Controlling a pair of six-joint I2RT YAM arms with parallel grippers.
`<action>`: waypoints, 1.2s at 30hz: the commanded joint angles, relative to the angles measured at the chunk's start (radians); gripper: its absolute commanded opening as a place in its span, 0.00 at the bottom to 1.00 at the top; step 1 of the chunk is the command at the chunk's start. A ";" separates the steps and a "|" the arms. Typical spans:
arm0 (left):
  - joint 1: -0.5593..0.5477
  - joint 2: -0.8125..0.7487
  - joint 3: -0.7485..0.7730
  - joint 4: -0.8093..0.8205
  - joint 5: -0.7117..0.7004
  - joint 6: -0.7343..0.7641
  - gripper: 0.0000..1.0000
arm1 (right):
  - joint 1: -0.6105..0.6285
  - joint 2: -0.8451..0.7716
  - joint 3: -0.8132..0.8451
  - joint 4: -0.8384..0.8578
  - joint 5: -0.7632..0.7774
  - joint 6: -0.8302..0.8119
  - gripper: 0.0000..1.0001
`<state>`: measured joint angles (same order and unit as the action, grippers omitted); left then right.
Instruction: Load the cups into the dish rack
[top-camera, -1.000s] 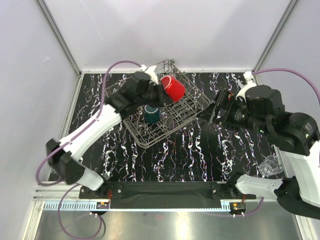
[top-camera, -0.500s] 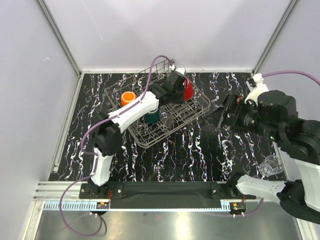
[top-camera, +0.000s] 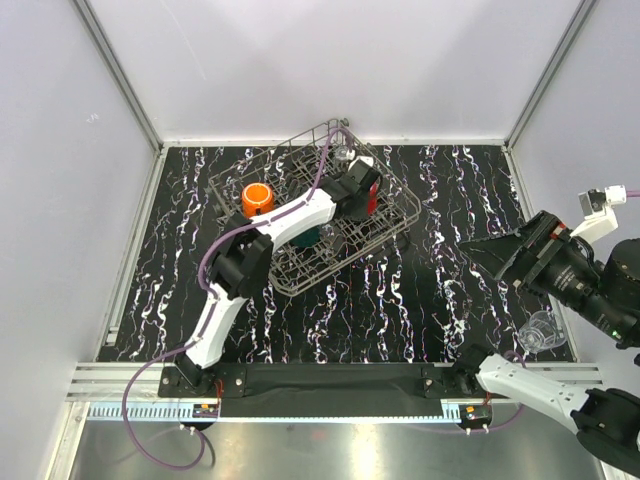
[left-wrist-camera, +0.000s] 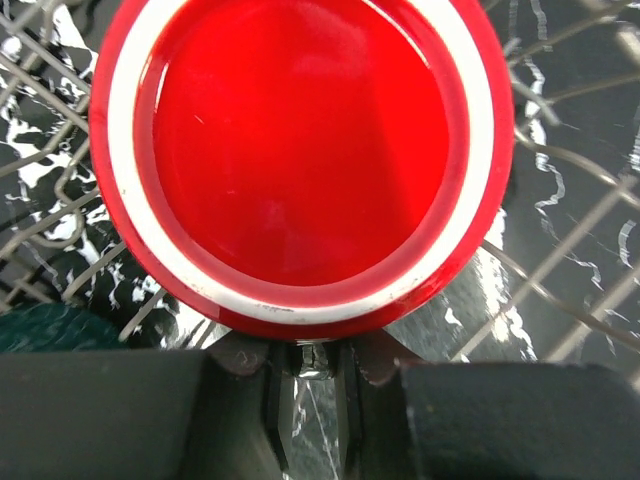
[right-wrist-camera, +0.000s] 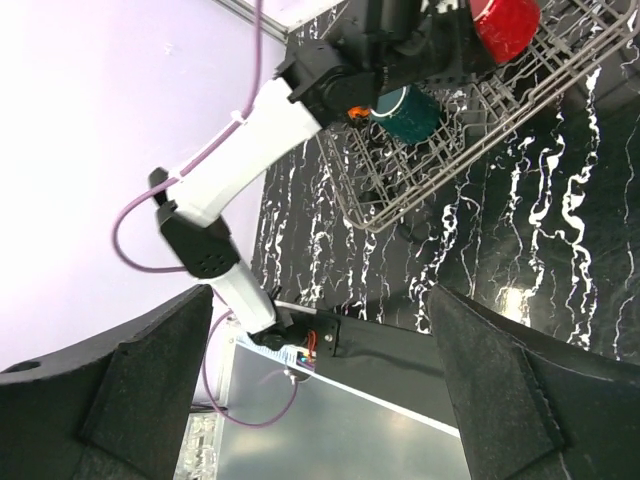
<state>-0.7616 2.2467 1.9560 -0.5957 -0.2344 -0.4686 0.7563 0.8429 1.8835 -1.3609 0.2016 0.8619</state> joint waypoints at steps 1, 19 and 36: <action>0.019 0.008 0.073 0.111 -0.040 -0.030 0.00 | -0.005 0.028 -0.017 -0.268 0.007 0.039 0.96; 0.031 0.067 0.072 0.070 -0.017 -0.087 0.55 | -0.003 0.077 -0.031 -0.268 -0.044 -0.017 0.98; 0.027 -0.218 0.046 -0.069 -0.002 -0.114 0.91 | -0.005 0.180 0.019 -0.257 0.028 -0.198 0.99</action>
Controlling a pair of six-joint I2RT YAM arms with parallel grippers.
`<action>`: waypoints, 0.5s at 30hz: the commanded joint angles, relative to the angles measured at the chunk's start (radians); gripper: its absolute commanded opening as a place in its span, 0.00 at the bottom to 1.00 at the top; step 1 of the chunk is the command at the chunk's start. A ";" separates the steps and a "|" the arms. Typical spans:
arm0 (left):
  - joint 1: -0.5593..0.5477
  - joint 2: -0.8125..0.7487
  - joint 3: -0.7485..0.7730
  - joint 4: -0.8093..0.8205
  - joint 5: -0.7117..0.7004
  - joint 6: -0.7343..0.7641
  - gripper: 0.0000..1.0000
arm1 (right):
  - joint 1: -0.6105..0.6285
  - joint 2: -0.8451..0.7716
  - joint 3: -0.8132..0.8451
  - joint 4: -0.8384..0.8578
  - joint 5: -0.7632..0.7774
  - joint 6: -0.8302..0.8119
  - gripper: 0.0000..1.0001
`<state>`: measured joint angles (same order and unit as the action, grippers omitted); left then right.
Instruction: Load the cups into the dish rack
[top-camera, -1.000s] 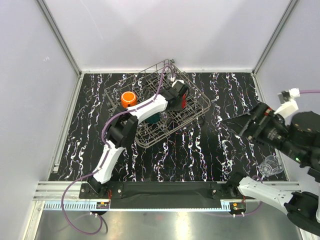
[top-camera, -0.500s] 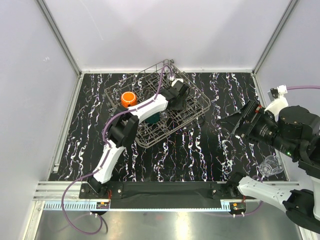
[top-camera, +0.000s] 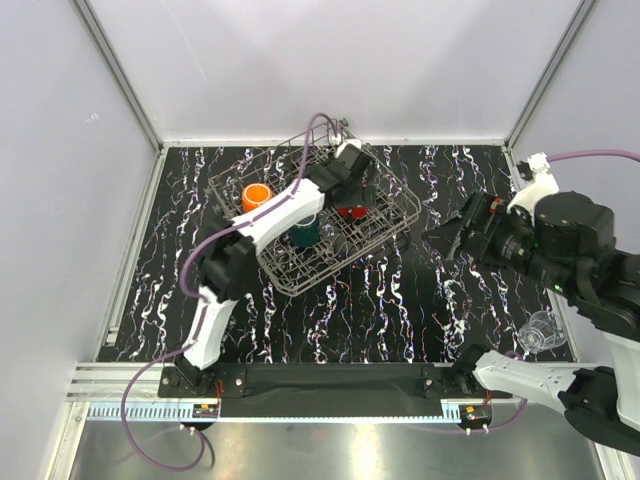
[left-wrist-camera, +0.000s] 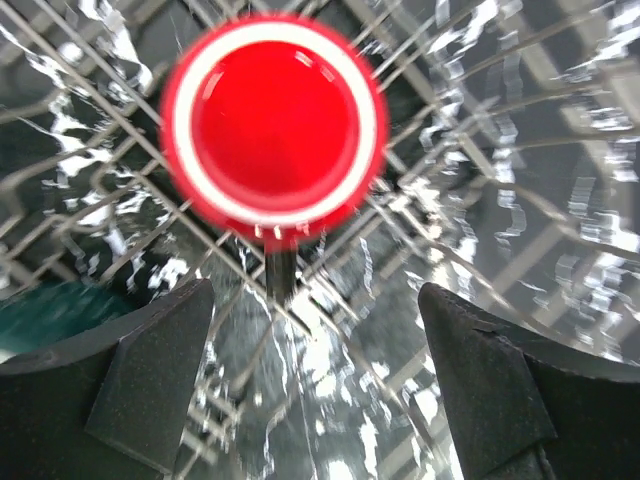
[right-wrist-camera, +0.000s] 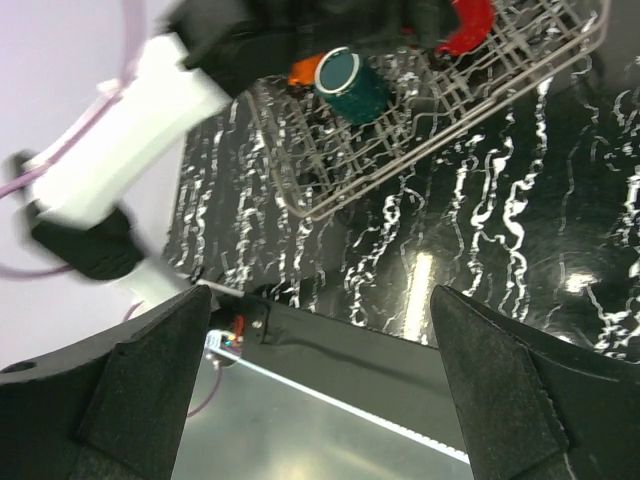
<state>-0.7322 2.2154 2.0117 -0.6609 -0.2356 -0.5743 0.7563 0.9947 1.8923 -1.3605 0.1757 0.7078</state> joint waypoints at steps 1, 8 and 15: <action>-0.003 -0.219 -0.063 -0.003 0.002 -0.009 0.91 | -0.003 0.028 0.001 -0.252 0.064 -0.039 0.99; -0.003 -0.587 -0.419 0.073 0.047 -0.025 0.90 | -0.005 0.036 -0.076 -0.232 0.155 0.065 0.98; -0.007 -0.972 -0.768 0.105 0.229 -0.088 0.88 | -0.003 0.042 -0.323 -0.143 0.183 0.265 0.97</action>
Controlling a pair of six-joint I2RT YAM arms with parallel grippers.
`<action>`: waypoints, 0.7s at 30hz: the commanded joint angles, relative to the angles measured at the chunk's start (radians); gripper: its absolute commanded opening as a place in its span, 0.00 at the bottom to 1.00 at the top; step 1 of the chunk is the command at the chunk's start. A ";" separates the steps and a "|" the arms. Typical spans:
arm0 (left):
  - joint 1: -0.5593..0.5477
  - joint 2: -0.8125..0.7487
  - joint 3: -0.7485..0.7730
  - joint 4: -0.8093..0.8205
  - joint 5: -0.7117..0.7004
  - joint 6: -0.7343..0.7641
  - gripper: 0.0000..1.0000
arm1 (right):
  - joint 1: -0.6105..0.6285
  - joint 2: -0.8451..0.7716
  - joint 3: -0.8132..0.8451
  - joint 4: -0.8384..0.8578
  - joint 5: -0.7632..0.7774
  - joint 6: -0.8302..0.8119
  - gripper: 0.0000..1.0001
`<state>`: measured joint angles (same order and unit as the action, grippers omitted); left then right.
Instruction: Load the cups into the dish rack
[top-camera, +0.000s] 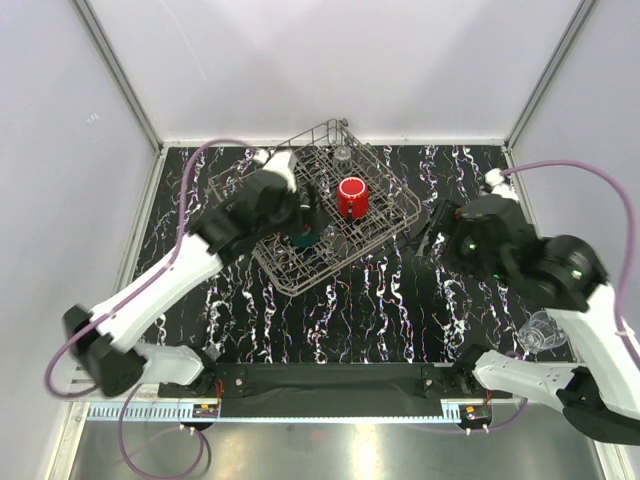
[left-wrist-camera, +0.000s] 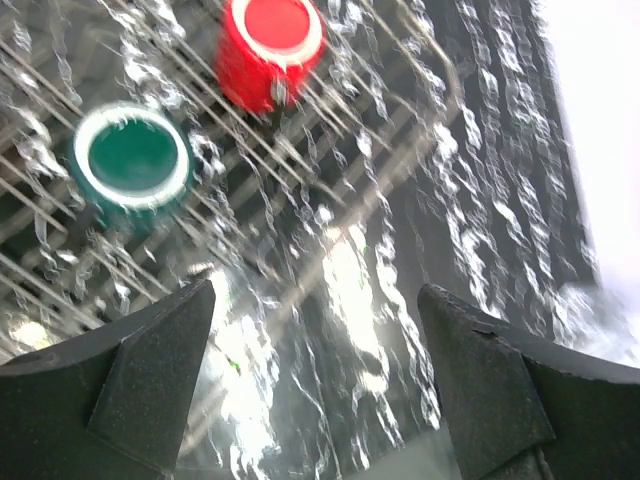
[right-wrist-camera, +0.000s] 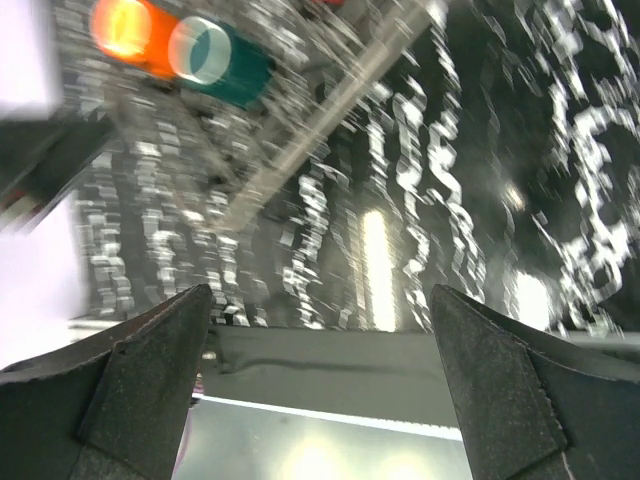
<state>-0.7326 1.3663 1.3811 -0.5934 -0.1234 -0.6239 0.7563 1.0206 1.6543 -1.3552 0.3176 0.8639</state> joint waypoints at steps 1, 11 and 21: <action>-0.007 -0.178 -0.184 0.047 0.145 -0.040 0.88 | -0.005 0.024 -0.102 -0.131 0.043 0.116 0.97; -0.004 -0.506 -0.171 -0.178 0.156 0.062 0.89 | -0.365 0.196 -0.125 -0.217 0.112 0.081 0.90; -0.002 -0.587 -0.159 -0.232 0.221 0.043 0.91 | -0.900 0.118 -0.315 -0.029 -0.063 -0.074 0.88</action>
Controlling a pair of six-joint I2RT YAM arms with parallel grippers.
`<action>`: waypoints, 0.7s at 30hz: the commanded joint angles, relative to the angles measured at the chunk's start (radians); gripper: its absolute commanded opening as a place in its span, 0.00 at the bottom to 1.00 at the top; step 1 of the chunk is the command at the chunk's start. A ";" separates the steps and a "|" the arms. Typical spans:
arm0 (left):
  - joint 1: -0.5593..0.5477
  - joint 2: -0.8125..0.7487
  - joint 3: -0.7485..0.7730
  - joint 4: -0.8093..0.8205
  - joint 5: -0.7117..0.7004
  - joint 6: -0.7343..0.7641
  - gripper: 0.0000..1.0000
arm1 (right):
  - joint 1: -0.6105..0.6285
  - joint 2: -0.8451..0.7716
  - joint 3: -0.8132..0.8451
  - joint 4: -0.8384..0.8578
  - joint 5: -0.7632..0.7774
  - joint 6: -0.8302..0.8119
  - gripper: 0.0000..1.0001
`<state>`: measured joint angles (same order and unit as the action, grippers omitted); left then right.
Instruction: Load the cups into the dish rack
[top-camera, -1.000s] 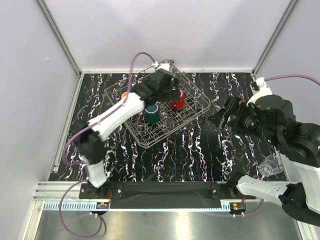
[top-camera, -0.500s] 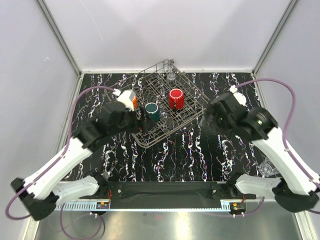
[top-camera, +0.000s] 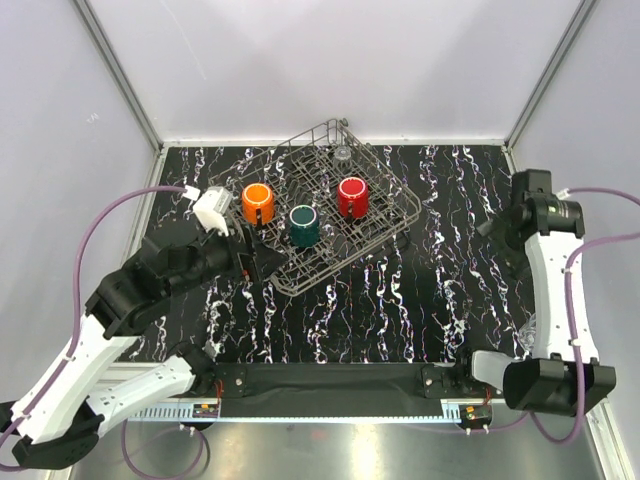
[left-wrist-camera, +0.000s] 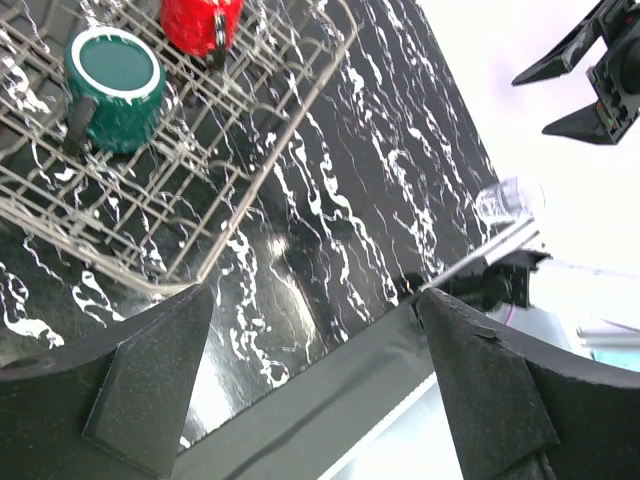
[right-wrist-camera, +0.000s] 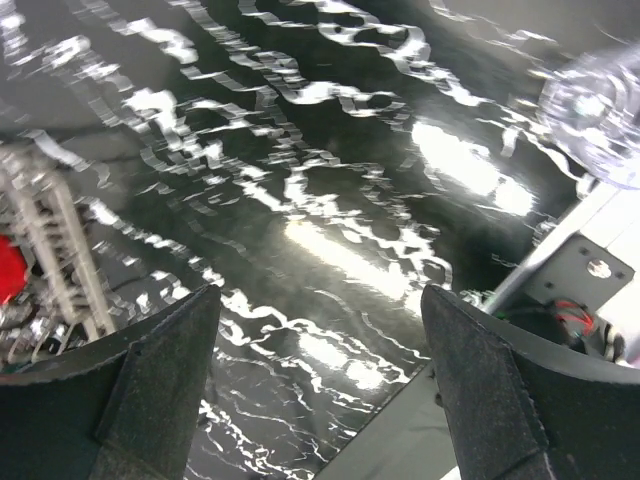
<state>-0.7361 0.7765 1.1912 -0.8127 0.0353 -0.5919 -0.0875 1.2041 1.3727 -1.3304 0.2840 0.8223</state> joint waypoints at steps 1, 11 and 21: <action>0.000 0.004 0.034 -0.017 0.069 0.007 0.91 | -0.079 -0.081 -0.044 -0.047 -0.014 -0.025 0.88; 0.001 -0.019 0.111 -0.111 0.086 0.027 0.91 | -0.191 -0.141 -0.191 0.025 0.213 -0.011 0.86; 0.001 -0.033 0.189 -0.213 0.029 0.092 0.94 | -0.372 -0.058 -0.348 0.223 0.195 -0.075 0.86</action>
<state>-0.7361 0.7471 1.3270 -1.0031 0.0898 -0.5465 -0.4156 1.1183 1.0382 -1.1980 0.4519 0.7582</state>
